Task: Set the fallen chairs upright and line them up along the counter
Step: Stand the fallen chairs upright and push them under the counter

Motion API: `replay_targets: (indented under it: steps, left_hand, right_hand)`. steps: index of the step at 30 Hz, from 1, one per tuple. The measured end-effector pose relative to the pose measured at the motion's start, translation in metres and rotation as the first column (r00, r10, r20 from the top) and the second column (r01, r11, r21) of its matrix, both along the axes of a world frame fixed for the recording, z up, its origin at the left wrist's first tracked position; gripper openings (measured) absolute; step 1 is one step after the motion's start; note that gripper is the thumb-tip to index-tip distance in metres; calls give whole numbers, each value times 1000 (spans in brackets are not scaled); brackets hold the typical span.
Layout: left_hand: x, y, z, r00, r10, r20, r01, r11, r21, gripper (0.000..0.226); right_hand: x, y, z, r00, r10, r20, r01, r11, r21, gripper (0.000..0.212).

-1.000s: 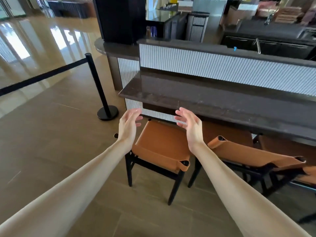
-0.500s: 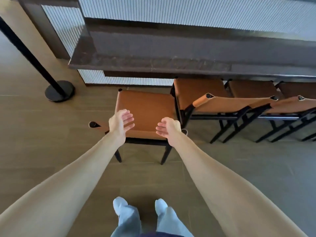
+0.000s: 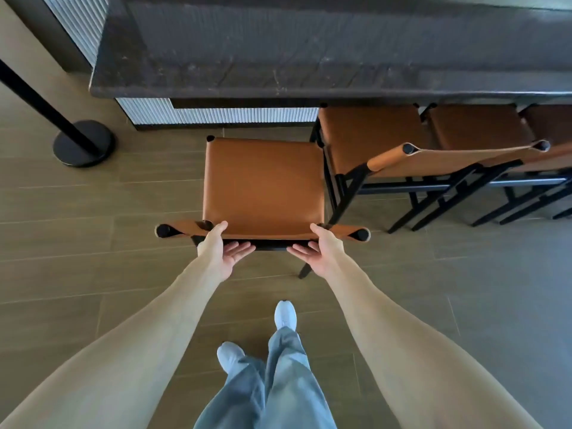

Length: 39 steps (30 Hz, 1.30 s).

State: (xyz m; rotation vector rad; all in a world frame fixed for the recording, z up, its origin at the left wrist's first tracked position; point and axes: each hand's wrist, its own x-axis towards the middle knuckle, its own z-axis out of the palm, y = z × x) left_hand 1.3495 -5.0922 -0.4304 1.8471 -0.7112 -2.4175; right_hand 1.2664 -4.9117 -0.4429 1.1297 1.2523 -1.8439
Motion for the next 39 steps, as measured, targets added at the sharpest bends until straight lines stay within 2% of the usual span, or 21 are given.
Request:
replay_targets:
  steps: [3, 7, 13, 16, 23, 28, 31, 35, 37, 39]
  left_hand:
    - [-11, -7, -6, 999, 30, 30, -27, 994, -105, 39]
    - [-25, -12, -7, 991, 116, 65, -104, 981, -165, 41]
    - [-50, -12, -6, 988, 147, 39, -140, 978, -157, 35]
    - [-68, -20, -4, 987, 159, 15, -155, 974, -168, 42]
    - [-90, -57, -8, 989, 149, 15, -142, 967, -213, 35]
    - [-107, -88, -12, 992, 122, -19, -123, 963, -240, 40]
    - [-118, -101, -14, 996, 77, -49, -88, 957, -277, 31]
    - [-132, -111, -19, 997, 77, -17, -78, 951, -299, 32]
    - [-137, -114, -23, 996, 90, -8, -88, 951, -296, 39]
    - [-142, -115, -23, 996, 84, -24, -87, 950, -301, 36]
  right_hand:
    - [-5, -11, -11, 995, -80, -56, 78, 996, -37, 47]
    - [-16, -16, -13, 991, -113, -70, 109, 993, -55, 45]
    - [-51, -16, -8, 991, -49, -121, 45, 998, -35, 44]
    - [-73, -21, -6, 990, -11, -140, 1, 997, -74, 41]
    - [-100, -57, -10, 984, 56, -167, -76, 990, -117, 41]
    - [-125, -87, -13, 974, 104, -199, -126, 987, -102, 39]
    - [-139, -98, -15, 969, 104, -225, -130, 986, -103, 34]
    - [-153, -106, -15, 972, 114, -206, -141, 982, -122, 27]
    - [-155, -107, -13, 974, 111, -199, -136, 984, -118, 29]
    - [-159, -107, -12, 972, 110, -206, -138, 982, -129, 34]
